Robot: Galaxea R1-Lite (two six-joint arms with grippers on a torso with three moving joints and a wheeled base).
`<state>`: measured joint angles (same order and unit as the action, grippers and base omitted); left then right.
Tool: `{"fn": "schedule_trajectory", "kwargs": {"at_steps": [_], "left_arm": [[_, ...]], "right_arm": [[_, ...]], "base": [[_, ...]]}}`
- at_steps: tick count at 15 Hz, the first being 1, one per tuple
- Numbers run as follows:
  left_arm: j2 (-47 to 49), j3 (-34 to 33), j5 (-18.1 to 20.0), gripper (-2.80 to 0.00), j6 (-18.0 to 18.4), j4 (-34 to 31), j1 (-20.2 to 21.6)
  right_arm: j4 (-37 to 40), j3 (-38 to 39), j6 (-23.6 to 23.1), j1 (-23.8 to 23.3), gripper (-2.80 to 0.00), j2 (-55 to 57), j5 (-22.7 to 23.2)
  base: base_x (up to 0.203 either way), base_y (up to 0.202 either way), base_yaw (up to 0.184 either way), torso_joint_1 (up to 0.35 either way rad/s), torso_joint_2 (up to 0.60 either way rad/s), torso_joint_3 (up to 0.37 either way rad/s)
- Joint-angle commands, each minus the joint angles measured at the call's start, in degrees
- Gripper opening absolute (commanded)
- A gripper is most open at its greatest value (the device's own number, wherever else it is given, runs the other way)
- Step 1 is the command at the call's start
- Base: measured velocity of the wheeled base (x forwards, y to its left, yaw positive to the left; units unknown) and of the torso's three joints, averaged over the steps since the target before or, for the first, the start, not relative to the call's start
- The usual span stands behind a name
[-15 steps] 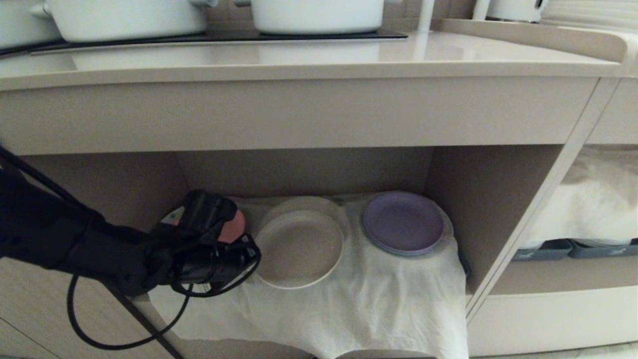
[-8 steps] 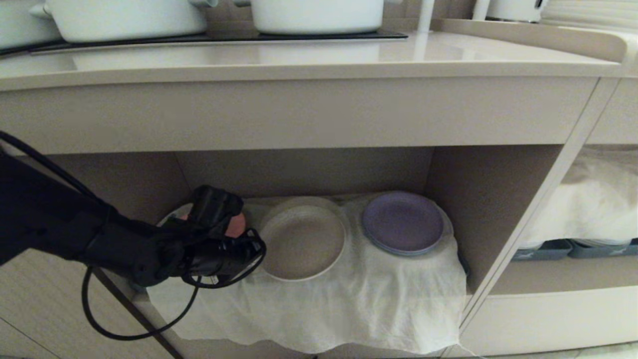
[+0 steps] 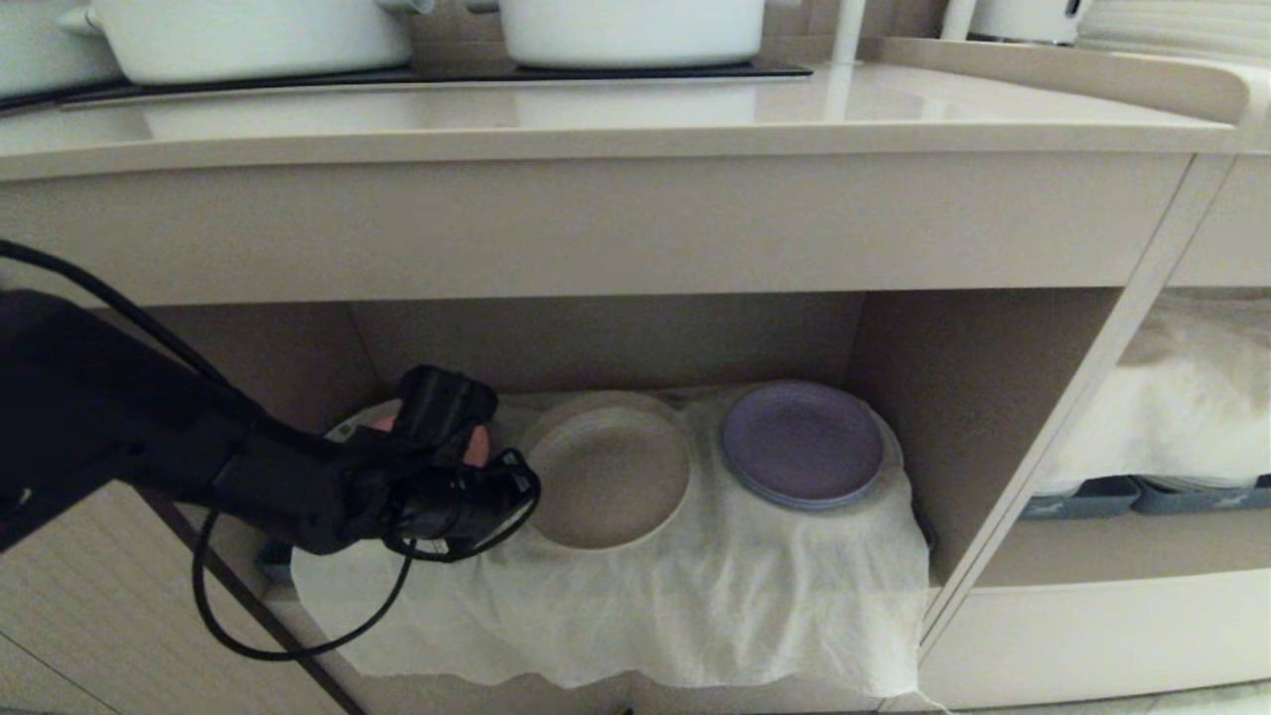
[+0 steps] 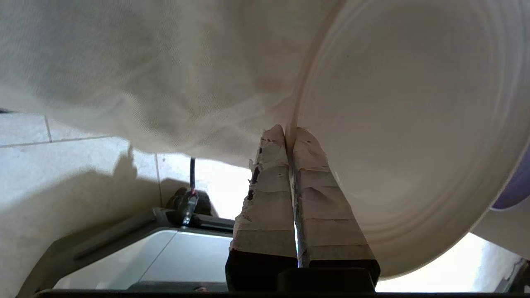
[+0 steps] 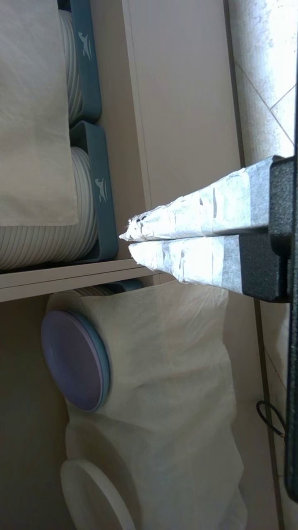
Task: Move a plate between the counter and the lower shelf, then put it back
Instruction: Put the plate in the cupboard
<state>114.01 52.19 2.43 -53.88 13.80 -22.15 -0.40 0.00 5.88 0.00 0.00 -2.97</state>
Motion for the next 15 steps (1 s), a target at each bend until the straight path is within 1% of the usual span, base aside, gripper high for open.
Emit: {"fn": "schedule_trajectory", "kwargs": {"at_steps": [1,5,7,12,15], "left_arm": [[1.2,0.7,0.0,-2.80,-0.2,0.1,0.0],[3.4,3.0,-0.1,-2.80,0.2,0.1,0.4],[4.3,3.5,-0.1,-2.80,1.5,0.2,0.7],[7.0,6.5,-0.8,-2.80,1.8,0.1,2.6],[7.3,6.9,-0.8,-2.80,1.8,0.1,2.8]], "right_arm": [[0.0,0.0,0.0,0.0,-2.80,0.0,0.0],[0.0,0.0,0.0,0.0,-2.80,0.0,0.0],[0.0,0.0,0.0,0.0,-2.80,0.0,0.0],[0.0,0.0,0.0,0.0,-2.80,0.0,0.0],[0.0,0.0,0.0,0.0,-2.80,0.0,0.0]], "base": [[0.000,0.000,0.000,0.000,0.00,0.000],[0.000,0.000,0.000,0.000,0.00,0.000],[0.000,0.000,0.000,0.000,0.00,0.000],[0.000,0.000,0.000,0.000,0.00,0.000],[0.000,0.000,0.000,0.000,0.00,0.000]]}}
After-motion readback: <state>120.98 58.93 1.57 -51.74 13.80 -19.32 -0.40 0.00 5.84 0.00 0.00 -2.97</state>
